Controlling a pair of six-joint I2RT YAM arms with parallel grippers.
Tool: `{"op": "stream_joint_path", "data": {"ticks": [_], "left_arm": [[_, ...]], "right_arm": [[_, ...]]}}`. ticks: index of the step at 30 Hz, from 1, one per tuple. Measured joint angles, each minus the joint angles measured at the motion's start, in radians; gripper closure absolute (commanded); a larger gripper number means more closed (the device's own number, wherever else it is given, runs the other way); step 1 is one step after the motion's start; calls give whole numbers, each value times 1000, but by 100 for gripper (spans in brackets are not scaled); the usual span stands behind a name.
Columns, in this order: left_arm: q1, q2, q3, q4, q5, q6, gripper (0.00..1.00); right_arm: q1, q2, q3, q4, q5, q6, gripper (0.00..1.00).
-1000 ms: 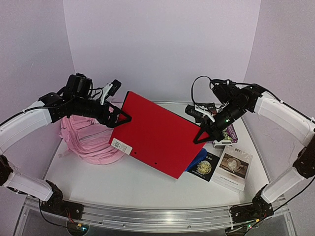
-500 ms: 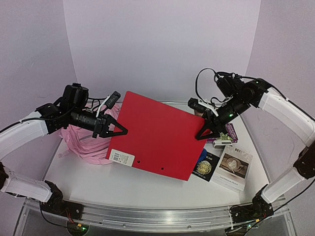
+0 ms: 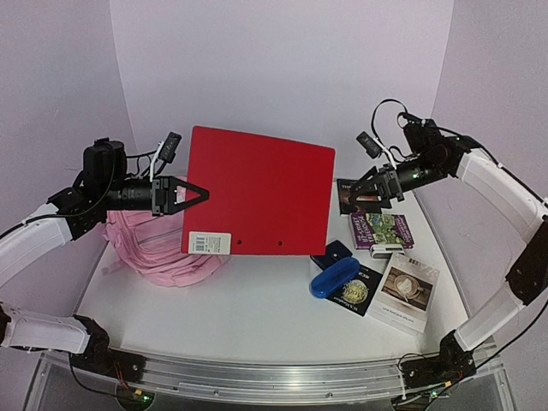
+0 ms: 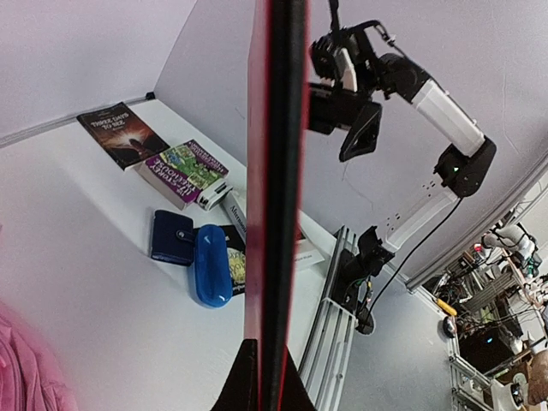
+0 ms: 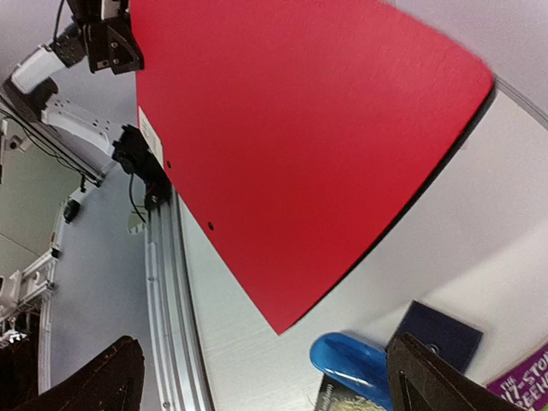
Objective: Pack the student bag
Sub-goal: Pick up the files from the center of the board.
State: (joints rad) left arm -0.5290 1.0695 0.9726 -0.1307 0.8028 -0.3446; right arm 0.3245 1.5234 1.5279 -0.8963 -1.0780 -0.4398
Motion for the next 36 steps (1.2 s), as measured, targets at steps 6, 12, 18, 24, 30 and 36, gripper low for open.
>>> {"op": "stream_joint_path", "data": {"ticks": [6,12,18,24,30,36], "left_arm": [[7,2,0,112,81,-88,100],[7,26,0,161,146,-142,100],[9,49,0,197,173,-175,100],[9,69,-1,228,192,-193,100],[15,79,5,186,124,-175,41],[11,82,79,-66,-143,-83,21]], "right_arm": [[8,2,-127,164,-39,161,3],[8,6,-140,273,-112,250,28],[21,6,-144,308,-200,284,49],[60,6,-168,313,-249,306,84],[73,6,-172,314,-299,326,100],[78,10,-172,317,-210,387,100]]}}
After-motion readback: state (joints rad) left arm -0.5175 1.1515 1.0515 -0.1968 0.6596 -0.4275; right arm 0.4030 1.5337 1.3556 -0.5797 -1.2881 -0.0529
